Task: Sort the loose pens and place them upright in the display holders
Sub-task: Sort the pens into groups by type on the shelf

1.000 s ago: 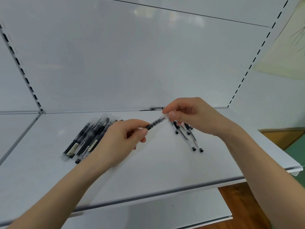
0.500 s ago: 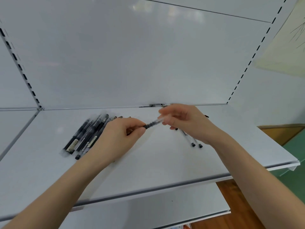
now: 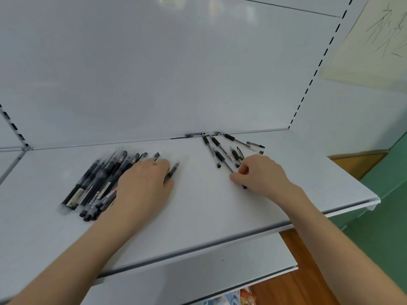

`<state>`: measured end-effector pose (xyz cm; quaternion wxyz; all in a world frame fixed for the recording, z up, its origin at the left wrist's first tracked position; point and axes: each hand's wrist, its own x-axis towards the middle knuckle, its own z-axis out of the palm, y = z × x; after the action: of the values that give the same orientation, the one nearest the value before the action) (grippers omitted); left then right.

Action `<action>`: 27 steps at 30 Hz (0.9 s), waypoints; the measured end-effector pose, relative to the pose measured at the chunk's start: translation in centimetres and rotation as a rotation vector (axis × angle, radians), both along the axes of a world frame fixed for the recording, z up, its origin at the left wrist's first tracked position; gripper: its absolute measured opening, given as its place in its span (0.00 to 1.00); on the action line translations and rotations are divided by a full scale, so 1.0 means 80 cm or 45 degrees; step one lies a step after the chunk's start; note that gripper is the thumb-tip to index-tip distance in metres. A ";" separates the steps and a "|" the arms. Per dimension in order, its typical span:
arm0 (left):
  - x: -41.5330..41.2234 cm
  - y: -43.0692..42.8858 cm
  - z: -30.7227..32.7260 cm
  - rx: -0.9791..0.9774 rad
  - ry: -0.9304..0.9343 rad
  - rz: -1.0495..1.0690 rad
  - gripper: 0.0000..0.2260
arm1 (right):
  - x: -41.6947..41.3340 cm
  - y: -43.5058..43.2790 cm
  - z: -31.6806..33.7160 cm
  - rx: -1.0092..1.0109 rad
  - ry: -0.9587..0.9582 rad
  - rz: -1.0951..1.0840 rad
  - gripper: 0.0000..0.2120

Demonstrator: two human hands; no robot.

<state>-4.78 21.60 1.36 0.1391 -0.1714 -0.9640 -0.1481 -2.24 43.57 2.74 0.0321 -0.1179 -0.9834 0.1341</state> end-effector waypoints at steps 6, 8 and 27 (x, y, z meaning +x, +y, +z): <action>0.003 0.006 0.006 0.084 -0.038 -0.020 0.16 | 0.010 -0.014 0.004 -0.405 0.277 0.078 0.14; 0.006 0.018 0.010 0.326 -0.069 -0.100 0.14 | 0.019 -0.034 0.007 -0.577 0.293 0.228 0.13; 0.010 0.032 0.017 0.951 -0.574 -0.236 0.03 | -0.071 0.040 -0.007 -0.112 0.029 -0.109 0.09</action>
<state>-3.97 24.18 2.72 -0.0362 -0.1584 -0.8312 -0.5316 -7.94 46.74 2.17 0.0440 -0.1597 -0.9702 0.1768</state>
